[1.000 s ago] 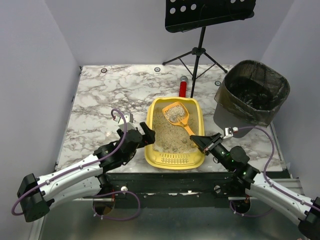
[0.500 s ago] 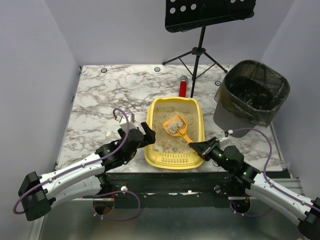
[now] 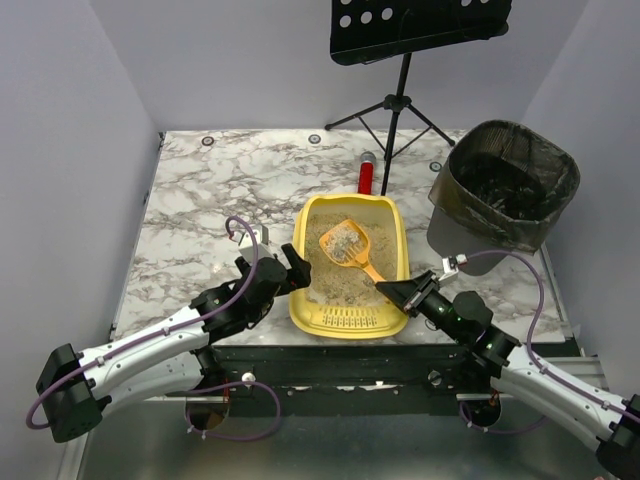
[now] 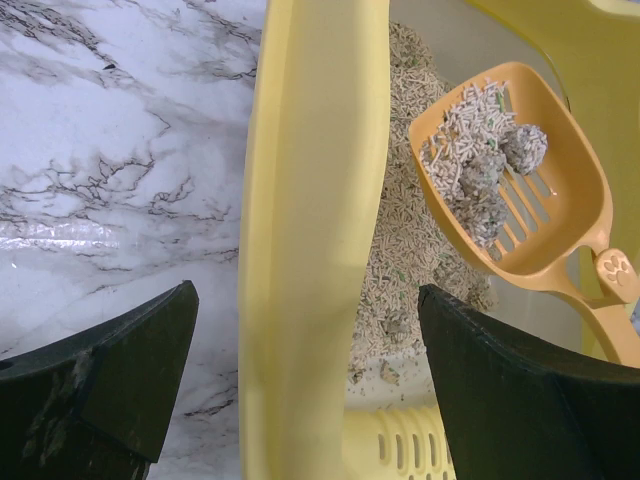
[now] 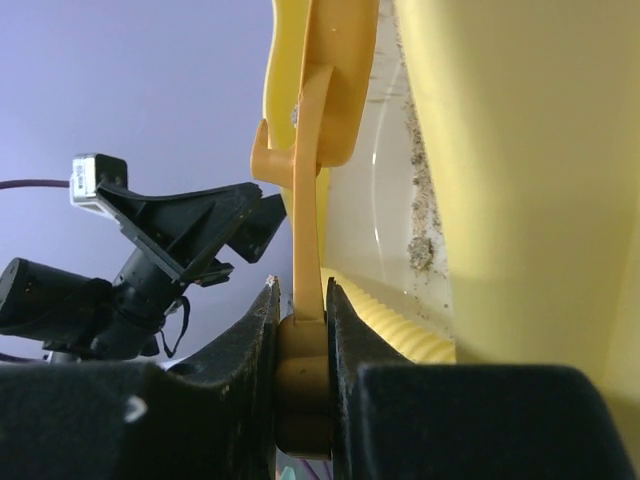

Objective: Clean the litter box

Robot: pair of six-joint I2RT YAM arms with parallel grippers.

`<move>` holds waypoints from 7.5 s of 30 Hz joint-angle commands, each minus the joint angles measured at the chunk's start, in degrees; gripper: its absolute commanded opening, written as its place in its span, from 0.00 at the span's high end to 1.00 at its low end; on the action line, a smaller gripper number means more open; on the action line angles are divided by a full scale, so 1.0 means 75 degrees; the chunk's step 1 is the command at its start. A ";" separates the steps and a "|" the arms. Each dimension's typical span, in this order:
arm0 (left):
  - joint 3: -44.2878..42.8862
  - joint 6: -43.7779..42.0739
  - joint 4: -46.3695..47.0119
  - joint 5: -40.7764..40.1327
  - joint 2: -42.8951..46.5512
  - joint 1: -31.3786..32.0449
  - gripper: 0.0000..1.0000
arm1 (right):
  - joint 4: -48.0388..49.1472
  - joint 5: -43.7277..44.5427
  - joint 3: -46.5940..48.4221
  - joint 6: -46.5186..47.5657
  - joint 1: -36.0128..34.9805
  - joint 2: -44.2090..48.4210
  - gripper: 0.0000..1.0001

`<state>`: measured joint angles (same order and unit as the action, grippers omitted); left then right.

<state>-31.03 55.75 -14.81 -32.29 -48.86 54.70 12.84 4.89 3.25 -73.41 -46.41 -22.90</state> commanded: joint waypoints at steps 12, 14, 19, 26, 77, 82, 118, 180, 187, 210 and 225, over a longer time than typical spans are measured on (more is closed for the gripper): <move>0.0036 -0.0062 0.0135 0.0076 -0.0048 -0.0098 0.01 | 0.0553 0.0435 -0.0677 -0.1015 -0.0011 0.0224 0.99; 0.0082 -0.0039 0.0134 0.0052 -0.0024 -0.0109 0.01 | 0.1202 0.0509 -0.1145 -0.1357 -0.0011 0.0555 0.99; 0.0258 -0.0003 0.0485 0.0133 0.0011 -0.0156 0.01 | 0.1122 0.0566 -0.1147 -0.1463 -0.0011 0.0849 0.99; 0.0188 -0.0027 0.0486 0.0204 -0.0200 -0.0180 0.01 | 0.0244 0.0484 -0.0654 -0.1110 -0.0011 0.0592 0.99; 0.0492 -0.0167 0.0181 0.0099 0.0831 -0.0309 0.01 | -0.0903 0.0133 -0.0889 0.0085 -0.0011 0.1705 0.99; 0.0516 -0.0179 0.0286 0.0145 0.0808 -0.0309 0.01 | 0.0956 -0.0836 -0.1031 0.1009 -0.0011 0.1460 0.99; 0.0703 -0.0202 0.0299 0.0029 0.1136 -0.0320 0.01 | 0.2051 -0.0077 -0.1441 -0.0607 -0.0011 0.0065 0.99; 0.0645 -0.0120 0.0334 0.0485 0.1277 -0.0320 0.01 | -0.0938 0.0988 0.1828 0.0915 -0.0011 0.0100 0.99; 0.0633 -0.0109 0.0322 0.0556 0.1195 -0.0320 0.01 | -0.1278 0.1552 0.2484 0.0776 -0.0011 -0.0462 0.99; 0.0715 -0.0308 0.1213 0.1564 0.0468 -0.0320 0.01 | -0.1689 0.3156 0.4112 0.0845 0.0001 -0.0767 0.99; 0.0738 -0.0320 0.1060 0.1494 0.0585 -0.0320 0.01 | -0.2707 0.7022 0.6151 0.2380 0.0024 -0.1400 0.99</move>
<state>-25.54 53.98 -6.92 -21.56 -45.21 52.56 -4.29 44.29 44.62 -61.12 -46.39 -33.08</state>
